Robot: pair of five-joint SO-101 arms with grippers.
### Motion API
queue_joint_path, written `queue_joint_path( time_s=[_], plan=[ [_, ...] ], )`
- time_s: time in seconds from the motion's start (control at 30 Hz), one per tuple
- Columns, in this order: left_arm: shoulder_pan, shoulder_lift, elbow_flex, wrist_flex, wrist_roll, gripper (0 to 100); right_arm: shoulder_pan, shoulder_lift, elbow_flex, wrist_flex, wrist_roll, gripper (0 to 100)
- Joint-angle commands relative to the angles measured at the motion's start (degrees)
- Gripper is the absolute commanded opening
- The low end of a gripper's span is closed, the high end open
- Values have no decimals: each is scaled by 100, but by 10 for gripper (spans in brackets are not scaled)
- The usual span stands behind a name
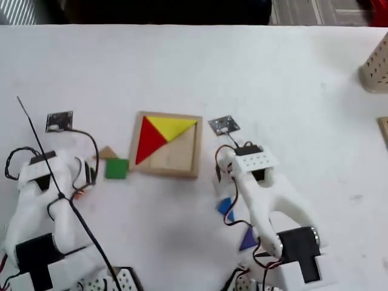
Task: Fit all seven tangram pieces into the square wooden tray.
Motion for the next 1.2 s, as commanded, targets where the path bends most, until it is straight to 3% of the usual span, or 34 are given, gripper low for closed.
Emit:
queue_joint_path(
  time_s=[0.0,0.2,0.37,0.53,0.67,0.77,1.17],
  plan=[
    [13,-13,-185,-149,35,28,84,-136,-18,40,53,25],
    [13,-22,-334,-105,44,23,119,-136,-18,40,53,25],
    [13,-233,-721,510,316,22,127,-136,-18,40,44,25],
    [145,-1314,-897,1160,360,22,145,-171,-26,40,44,24],
    [884,-2246,-870,1741,668,23,444,-497,-9,57,35,22],
    [1455,-2501,-905,1732,1081,24,927,-593,-9,22,44,21],
    [4215,-2396,-1952,1732,721,24,2114,-593,-9,22,79,20]
  ],
)
